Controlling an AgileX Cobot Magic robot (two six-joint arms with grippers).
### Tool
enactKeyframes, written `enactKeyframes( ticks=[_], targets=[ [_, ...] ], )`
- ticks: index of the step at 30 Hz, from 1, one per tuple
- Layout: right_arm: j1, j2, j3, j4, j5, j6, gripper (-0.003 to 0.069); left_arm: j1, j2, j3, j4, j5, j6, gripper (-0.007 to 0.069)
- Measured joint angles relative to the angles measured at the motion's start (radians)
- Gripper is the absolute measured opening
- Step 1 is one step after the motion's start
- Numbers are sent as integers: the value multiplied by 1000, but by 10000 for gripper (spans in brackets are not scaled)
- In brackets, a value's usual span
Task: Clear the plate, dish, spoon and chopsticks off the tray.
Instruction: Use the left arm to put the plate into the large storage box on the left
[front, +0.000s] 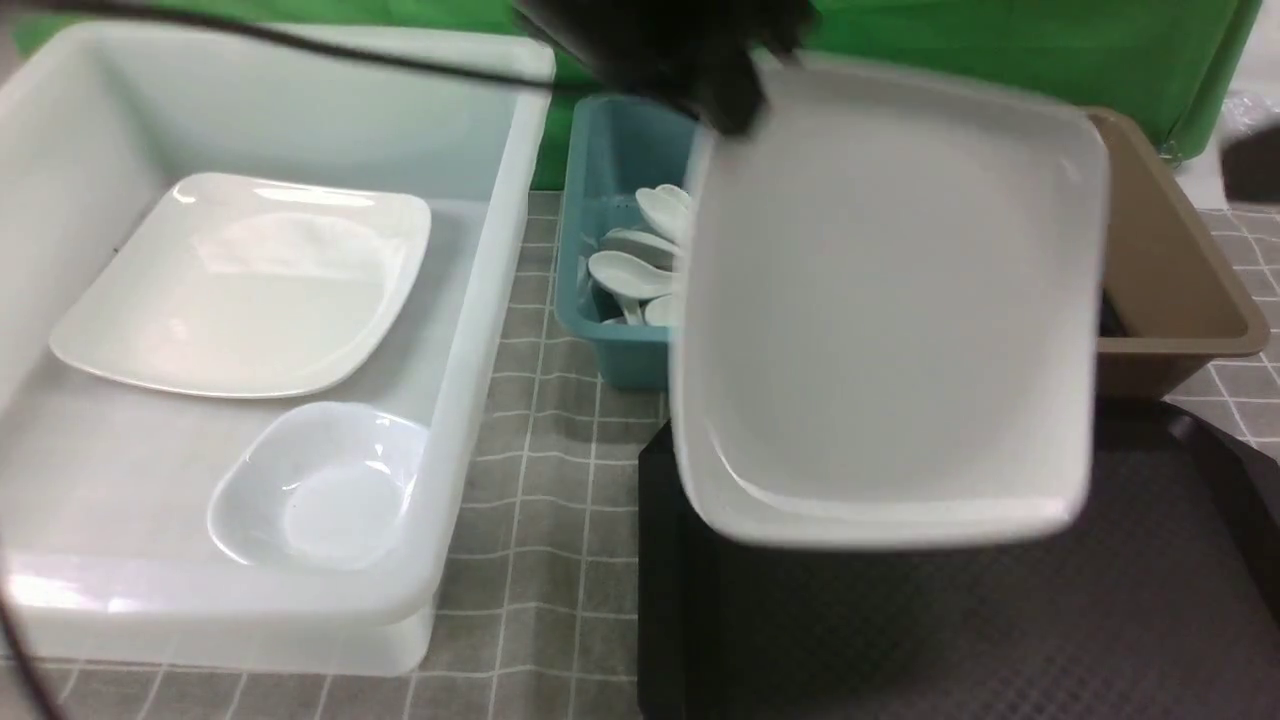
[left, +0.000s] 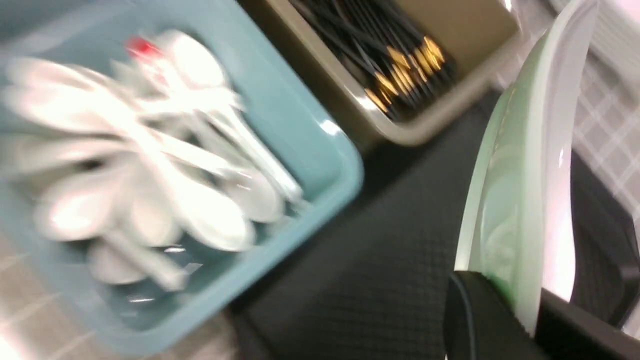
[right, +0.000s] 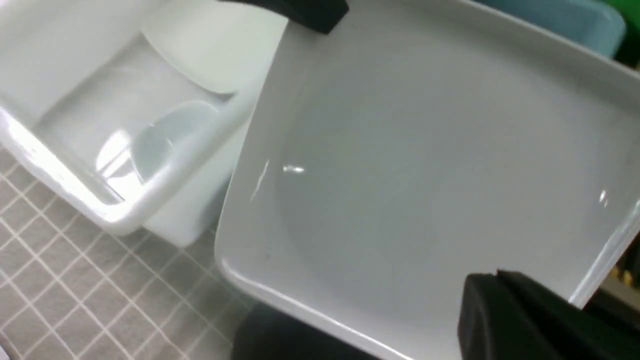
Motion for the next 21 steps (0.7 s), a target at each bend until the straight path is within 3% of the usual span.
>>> enactKeyframes(
  ticks=[3, 6, 7, 8, 15, 17, 18, 21],
  targets=[
    [84, 70, -90, -7, 0, 2, 31, 106, -44, 0, -35, 29, 20, 24],
    [255, 213, -272, -76, -1, 57, 28, 338, -109, 18, -146, 43, 63, 24],
    [264, 231, -283, -82, -1, 61, 27, 351, -112, 22, -160, 42, 69, 24],
    [345, 303, -382, -143, 5, 97, 27, 475, -140, 50, -223, 40, 91, 24],
    [564, 553, -660, -266, 45, 138, 27, 892, -219, 279, -465, -30, 204, 25],
    [590, 583, -678, -269, 30, 138, 27, 941, -222, 341, -507, -64, 221, 25],
    [621, 619, -697, -271, -6, 139, 27, 1016, -221, 437, -563, -136, 252, 25],
    [652, 660, -701, -272, -58, 140, 27, 1058, -210, 569, -617, -271, 297, 25]
  ],
)
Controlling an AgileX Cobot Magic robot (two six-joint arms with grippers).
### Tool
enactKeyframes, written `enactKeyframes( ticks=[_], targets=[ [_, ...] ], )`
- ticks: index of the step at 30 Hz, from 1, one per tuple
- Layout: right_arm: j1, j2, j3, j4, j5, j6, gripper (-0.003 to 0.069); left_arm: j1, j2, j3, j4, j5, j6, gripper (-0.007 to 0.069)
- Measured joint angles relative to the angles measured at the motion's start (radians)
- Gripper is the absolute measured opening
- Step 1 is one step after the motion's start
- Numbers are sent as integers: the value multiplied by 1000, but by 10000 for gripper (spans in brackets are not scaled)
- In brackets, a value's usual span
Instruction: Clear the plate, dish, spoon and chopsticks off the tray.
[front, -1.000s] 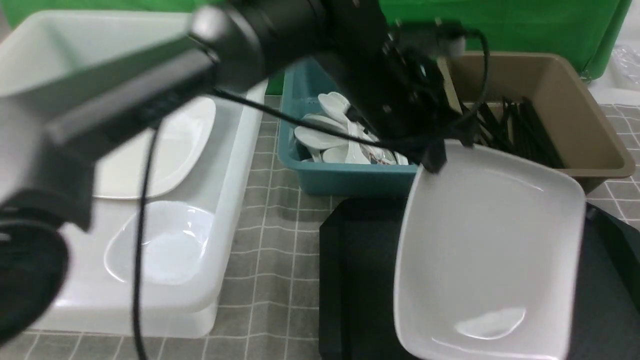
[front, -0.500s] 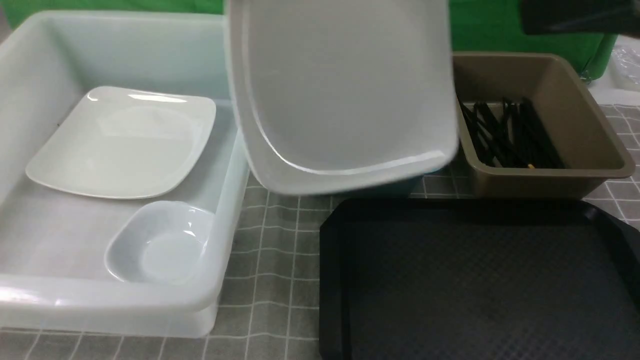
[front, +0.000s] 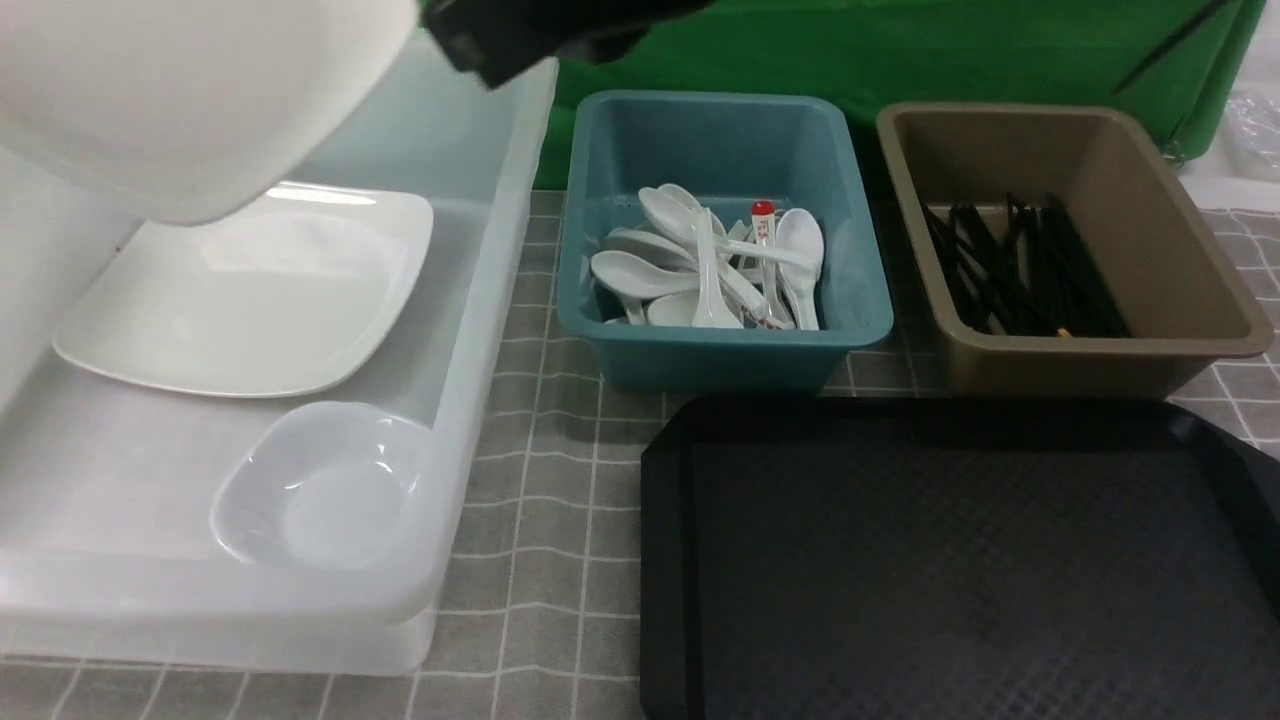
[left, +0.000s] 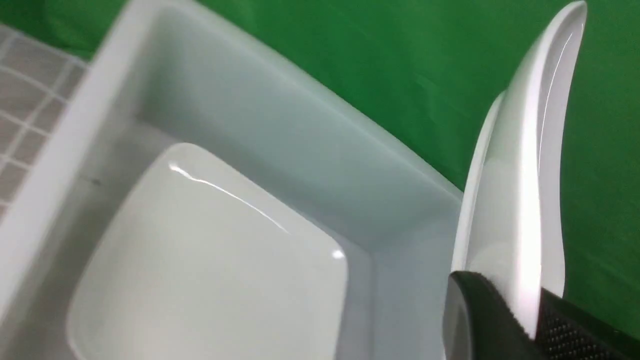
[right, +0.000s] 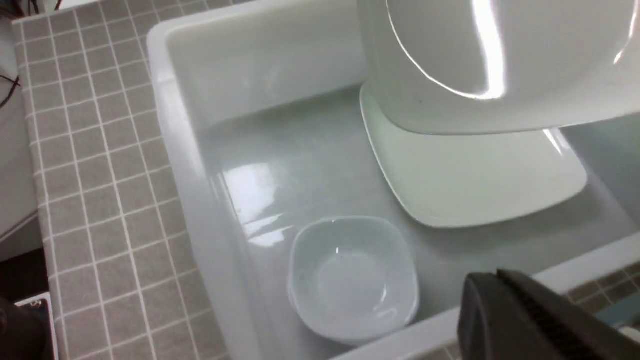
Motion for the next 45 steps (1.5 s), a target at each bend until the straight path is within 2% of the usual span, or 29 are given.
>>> enactKeyframes(
  ticks=[3, 6, 14, 21, 26, 27, 28, 29, 32, 35, 39, 42, 44, 45],
  targets=[
    [16, 32, 0, -1, -17, 1, 27, -4, 35, 122, -57, -130, 67, 27],
    [20, 55, 0, -2, -24, 5, 27, -35, 83, 196, -101, -198, 115, 27],
    [20, 65, 0, -6, -28, 26, 27, -129, 194, 216, -153, -298, 173, 27],
    [20, 65, 0, -7, 1, 38, 27, -136, 261, 216, -168, -332, 183, 62],
    [20, 65, 0, -7, 23, 60, 27, -136, 289, 216, -159, -308, 215, 221],
    [20, 65, 0, -7, 34, 60, 27, -136, 288, 216, -142, -300, 222, 314],
    [20, 65, 0, -7, 37, 61, 27, -136, 284, 216, -134, -299, 223, 358],
    [20, 65, 0, -7, 39, 61, 27, -136, 283, 216, -132, -299, 223, 369],
    [20, 65, 0, -18, 71, 63, 27, -137, 232, 216, -76, -311, 223, 544],
    [20, 65, 0, -36, 92, 77, 27, -137, 169, 216, -66, -339, 223, 594],
    [20, 50, 0, -73, 85, 102, 27, -137, 85, 210, -81, -336, 224, 591],
    [20, 13, 0, -191, 88, 141, 27, -167, -4, 209, -145, -242, 268, 491],
    [20, -21, 0, -296, 109, 190, 27, -221, -62, 209, -176, -198, 320, 398],
    [20, -43, 0, -386, 132, 224, 27, -265, -99, 209, -184, -177, 351, 308]
  ],
)
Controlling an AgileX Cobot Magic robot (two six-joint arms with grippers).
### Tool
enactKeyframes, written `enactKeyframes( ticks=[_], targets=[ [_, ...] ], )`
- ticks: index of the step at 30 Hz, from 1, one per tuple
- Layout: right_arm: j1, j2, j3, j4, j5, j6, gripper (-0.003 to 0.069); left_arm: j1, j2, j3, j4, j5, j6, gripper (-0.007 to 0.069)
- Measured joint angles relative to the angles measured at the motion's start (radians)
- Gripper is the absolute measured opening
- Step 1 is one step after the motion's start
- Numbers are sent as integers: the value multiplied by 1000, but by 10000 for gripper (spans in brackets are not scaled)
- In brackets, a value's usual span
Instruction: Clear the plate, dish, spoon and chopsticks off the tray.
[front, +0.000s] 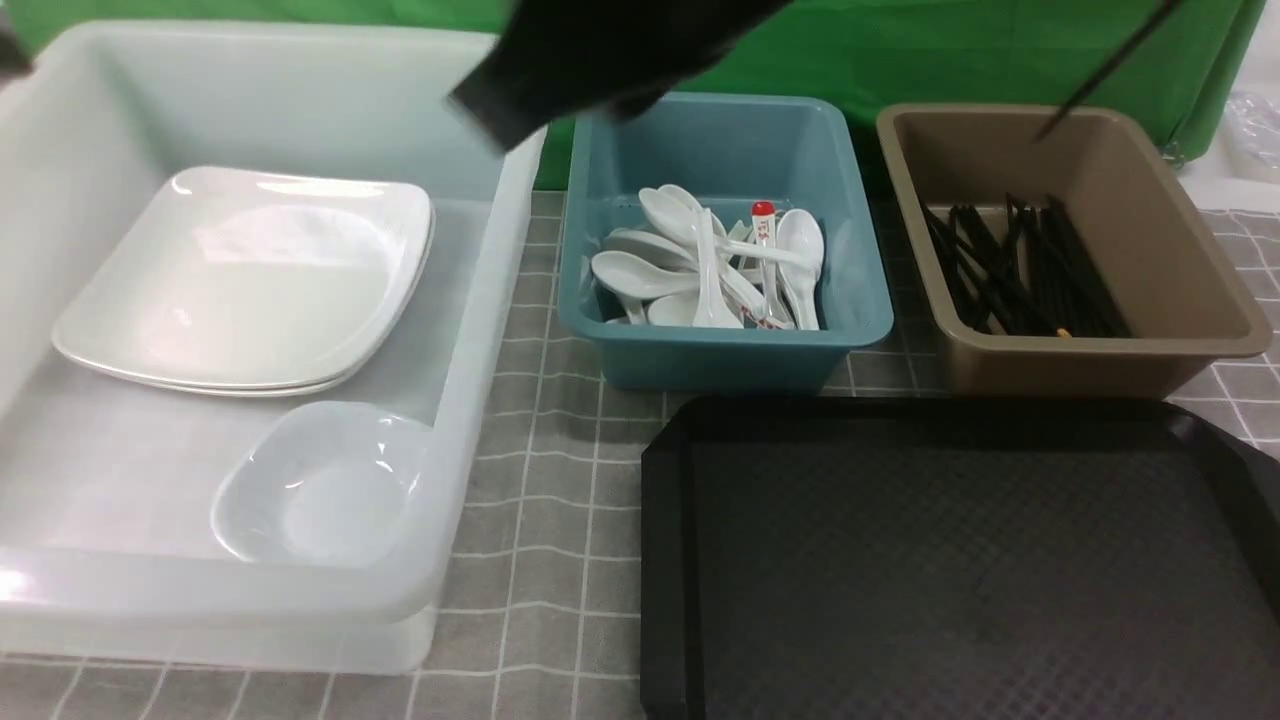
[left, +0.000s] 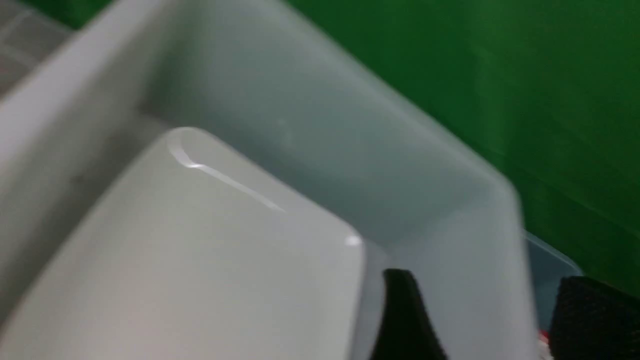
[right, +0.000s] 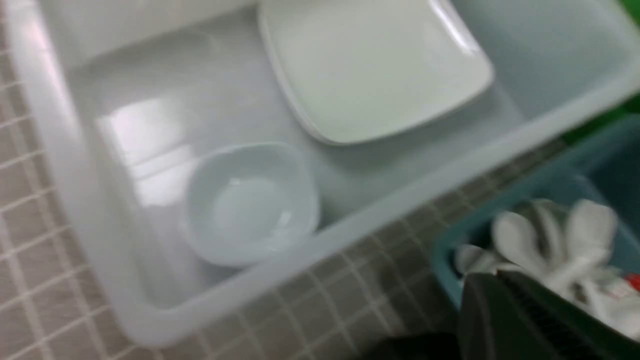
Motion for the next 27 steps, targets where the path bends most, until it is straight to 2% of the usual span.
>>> enactKeyframes(
  ticks=[2, 3, 4, 7, 9, 11, 13, 16, 19, 20, 22, 24, 27],
  targets=[
    [-1, -53, 0, -136, 70, 48, 27, -140, -101, 0, 3, 57, 69, 116],
    [-2, -62, 0, -159, 82, 57, 27, -167, -118, 0, 5, 61, 75, 104],
    [-4, -91, 5, -213, 88, 78, 27, -239, -163, 0, 18, 80, 103, 55],
    [-9, -199, 41, -277, 88, 120, 27, -462, -294, -1, 129, 115, 126, 11],
    [-9, -280, 78, -284, 88, 152, 27, -585, -378, -1, 257, 111, 32, 2],
    [-9, -370, 150, -287, 88, 189, 27, -654, -435, 0, 373, 101, -82, 1],
    [-9, -509, 287, -292, 55, 243, 25, -753, -545, 26, 581, 67, -240, 1],
    [-9, -724, 529, -318, -88, 313, 25, -809, -685, 114, 763, 9, -422, 0],
    [-9, -976, 857, -381, -310, 466, 25, -815, -833, 245, 887, -56, -537, 0],
    [-9, -1070, 978, -436, -385, 538, 25, -815, -876, 298, 915, -79, -572, 0],
    [-9, -1235, 1208, -562, -549, 693, 25, -815, -964, 411, 939, -130, -633, 0],
    [-9, -1390, 1393, -681, -680, 798, 25, -815, -1026, 515, 944, -185, -681, 0],
    [-9, -1522, 1556, -741, -762, 856, 25, -815, -1068, 620, 946, -281, -710, 0]
  ],
)
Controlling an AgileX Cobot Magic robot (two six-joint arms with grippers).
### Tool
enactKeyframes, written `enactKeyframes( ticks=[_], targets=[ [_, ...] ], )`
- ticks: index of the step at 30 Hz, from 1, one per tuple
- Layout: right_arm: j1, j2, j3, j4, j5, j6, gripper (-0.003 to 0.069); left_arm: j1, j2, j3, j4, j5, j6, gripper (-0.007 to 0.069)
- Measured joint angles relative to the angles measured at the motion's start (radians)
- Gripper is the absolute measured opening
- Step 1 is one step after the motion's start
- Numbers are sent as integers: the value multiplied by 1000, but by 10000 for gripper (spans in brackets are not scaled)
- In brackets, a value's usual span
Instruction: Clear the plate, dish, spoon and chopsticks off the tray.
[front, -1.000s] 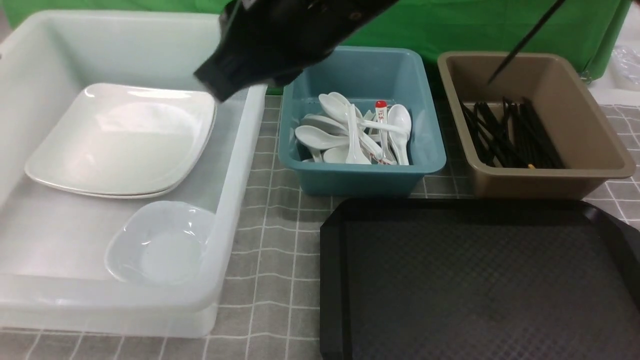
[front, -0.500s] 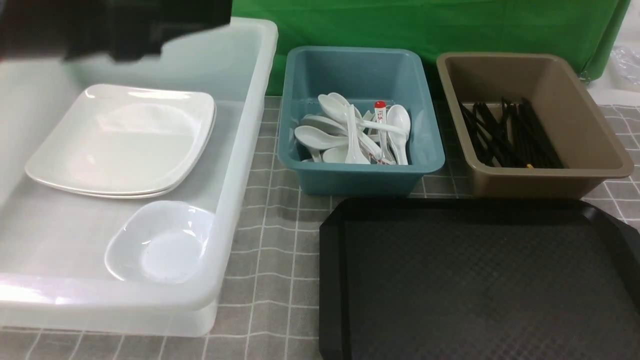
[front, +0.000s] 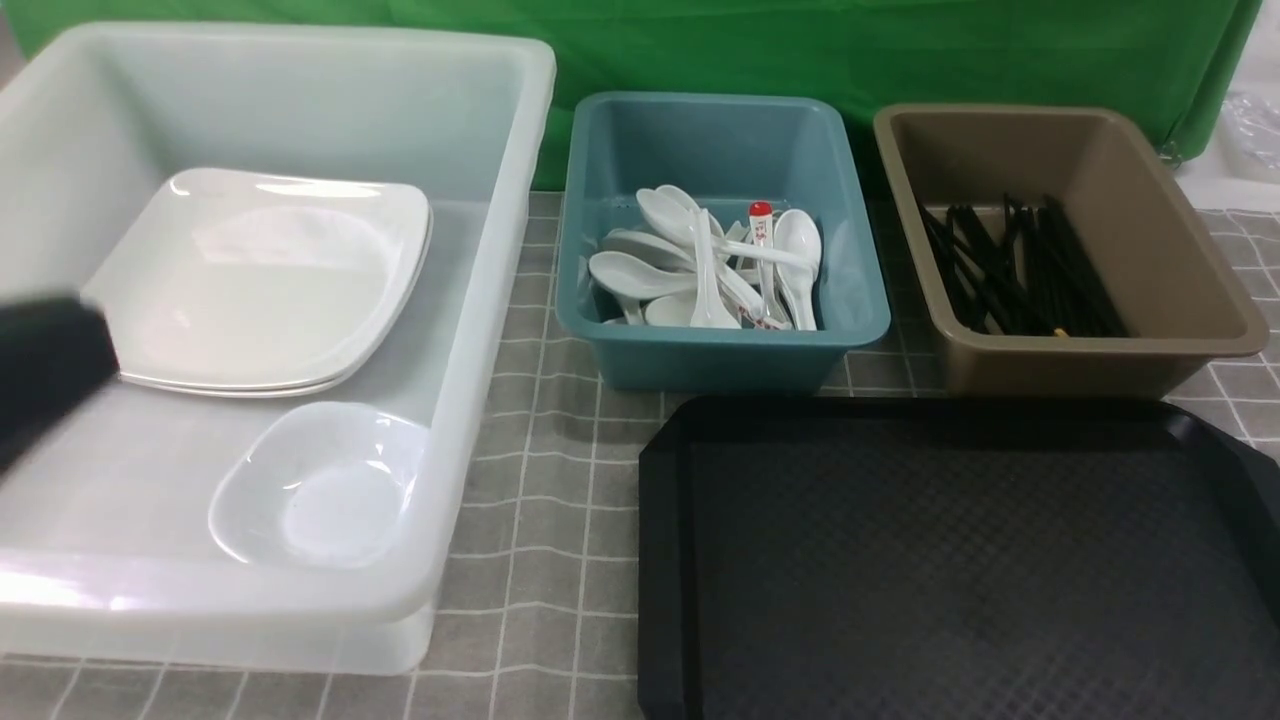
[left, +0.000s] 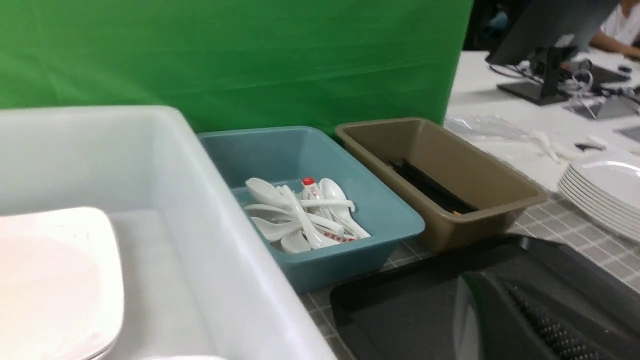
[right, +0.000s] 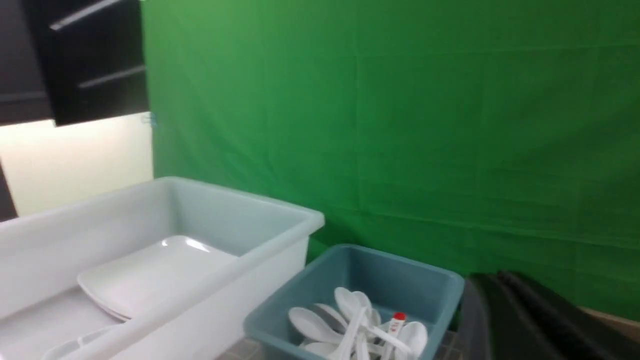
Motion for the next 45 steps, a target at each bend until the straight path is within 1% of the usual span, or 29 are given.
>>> enactKeyframes(
  ticks=[4, 8, 11, 15, 20, 35, 39, 40, 43, 44, 45],
  targets=[
    [0, -100, 103, -20, -31, 83, 29, 0, -11, 122, 0, -194, -28, 0],
    [0, -149, 128, -27, -36, 133, 50, 0, -11, 196, 0, -343, -30, 1],
    [0, -153, 129, -28, -34, 146, 78, 0, -11, 225, 0, -423, -30, 1],
    [0, -153, 130, -29, -19, 151, 119, 0, -11, 228, 0, -474, -33, 1],
    [0, -153, 130, -32, -12, 152, 148, 0, -11, 228, 0, -477, -34, 1],
    [0, -153, 130, -32, -10, 152, 182, 0, -11, 228, 6, -477, -31, 1],
    [0, -153, 130, -32, -10, 152, 189, 0, -15, 232, 80, -452, -21, 1],
    [0, -153, 130, -32, -9, 152, 192, 7, -23, 246, 124, -424, -20, 1],
    [0, -153, 130, -32, -9, 152, 199, 44, -50, 281, 152, -394, -20, 1],
    [0, -153, 130, -32, -9, 152, 202, 112, -102, 322, 154, -373, -20, 1],
    [0, -153, 130, -32, -9, 152, 205, 153, -135, 344, 154, -359, -20, 1]
  ],
)
